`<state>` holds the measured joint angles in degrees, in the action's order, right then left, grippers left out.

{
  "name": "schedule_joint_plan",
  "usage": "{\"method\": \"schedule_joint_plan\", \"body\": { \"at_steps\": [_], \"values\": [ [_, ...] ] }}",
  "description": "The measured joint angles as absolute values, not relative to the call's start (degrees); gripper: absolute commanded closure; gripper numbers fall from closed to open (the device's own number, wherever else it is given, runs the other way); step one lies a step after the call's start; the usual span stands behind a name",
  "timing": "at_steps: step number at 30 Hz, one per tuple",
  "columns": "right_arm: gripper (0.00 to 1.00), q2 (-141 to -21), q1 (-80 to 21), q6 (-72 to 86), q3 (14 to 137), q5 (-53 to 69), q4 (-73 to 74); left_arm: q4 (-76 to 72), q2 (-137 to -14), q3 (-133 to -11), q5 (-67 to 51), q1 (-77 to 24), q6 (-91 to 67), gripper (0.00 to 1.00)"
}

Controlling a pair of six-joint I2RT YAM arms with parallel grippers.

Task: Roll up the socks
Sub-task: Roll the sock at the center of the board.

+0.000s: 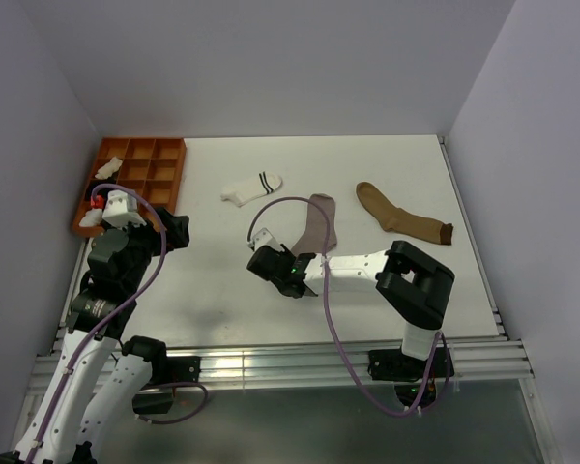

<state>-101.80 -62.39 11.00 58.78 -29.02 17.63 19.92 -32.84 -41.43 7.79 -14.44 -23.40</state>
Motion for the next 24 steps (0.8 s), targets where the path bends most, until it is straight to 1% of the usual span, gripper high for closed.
{"method": "schedule_joint_plan", "body": {
  "at_steps": [7,10,13,16,19,20,22,23,24],
  "values": [
    [0.55,-102.61,-62.41,11.05,58.46,-28.01,17.04,19.94,-32.84,-41.43,7.79,-14.44,-23.4,0.02],
    [0.58,-102.98,-62.61,11.03,58.43,-28.14,16.34,19.92,-32.84,-41.43,7.79,-14.44,-23.4,0.02],
    [0.63,-103.2,-62.98,11.07,58.33,-28.38,15.79,19.92,-32.84,-41.43,7.77,-14.44,-23.4,0.02],
    [0.7,-103.33,-63.66,11.31,57.95,-28.91,15.07,19.92,-32.84,-41.43,7.77,-14.44,-23.4,0.02],
    [0.81,-103.44,-64.14,11.64,57.71,-29.21,14.52,19.92,-32.88,-41.43,7.77,-14.44,-23.4,0.02],
    [0.88,-103.46,-64.16,11.7,57.67,-29.32,14.5,19.92,-32.91,-41.43,7.75,-14.44,-23.4,0.02],
    [0.93,-103.46,-64.23,11.86,57.63,-29.58,14.39,19.88,-33.21,-41.43,7.6,-14.44,-23.4,0.02],
    [1.0,-103.46,-64.23,11.88,57.63,-29.71,14.33,19.86,-33.47,-41.43,7.4,-14.44,-23.42,0.02],
    [1.0,-103.46,-64.25,11.81,57.63,-29.78,14.31,19.84,-33.71,-41.43,7.29,-14.44,-23.42,0.02]
  ]
}}
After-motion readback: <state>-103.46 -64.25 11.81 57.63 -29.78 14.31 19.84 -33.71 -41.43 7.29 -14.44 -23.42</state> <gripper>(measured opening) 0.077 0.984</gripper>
